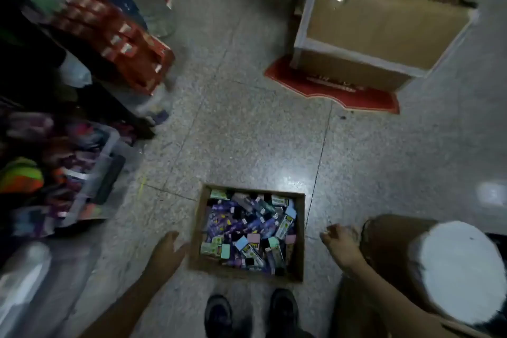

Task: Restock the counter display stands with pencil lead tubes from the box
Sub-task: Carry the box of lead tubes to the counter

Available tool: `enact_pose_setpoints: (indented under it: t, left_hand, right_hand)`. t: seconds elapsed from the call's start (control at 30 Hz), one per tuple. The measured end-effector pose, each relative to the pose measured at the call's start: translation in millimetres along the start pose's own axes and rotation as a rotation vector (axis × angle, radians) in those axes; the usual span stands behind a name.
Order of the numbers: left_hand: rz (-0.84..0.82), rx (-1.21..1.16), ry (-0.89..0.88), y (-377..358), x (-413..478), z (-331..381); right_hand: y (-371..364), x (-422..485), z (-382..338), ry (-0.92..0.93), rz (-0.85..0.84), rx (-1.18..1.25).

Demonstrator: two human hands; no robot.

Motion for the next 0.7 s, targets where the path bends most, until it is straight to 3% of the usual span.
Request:
enact_pose_setpoints:
  t: [0.23, 0.37, 0.53, 0.7]
  left_hand:
    - [0.123, -0.117, 0.103, -86.4, 146.2, -73.2]
    - [0.025, -0.211, 0.119, -118.8, 197.1, -93.4]
    - [0.173, -0.24, 0.062, -117.5, 202.1, -96.4]
    - [0.197, -0.294, 0.029, -94.1, 167.0, -77.9]
  right_hand:
    - [-118.8, 107.6, 101.9, -0.152, 0.03, 0.163]
    - [-154.9, 140.1, 126.2, -0.109, 0.077, 0.141]
    - [-156.8, 144.3, 124.3, -0.065, 0.23, 0.201]
    - [-128.6, 121.9, 92.3, -0.069, 0.238, 0.232]
Point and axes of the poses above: each hand's wrist, its own x-axis towards the middle knuckle, its own y-axis out of the back of the hand, z = x × y, the point moved 8 cm from there along x, towards the middle knuckle, and after that the axes turned 6 degrees about y, right-handed, at the moved point
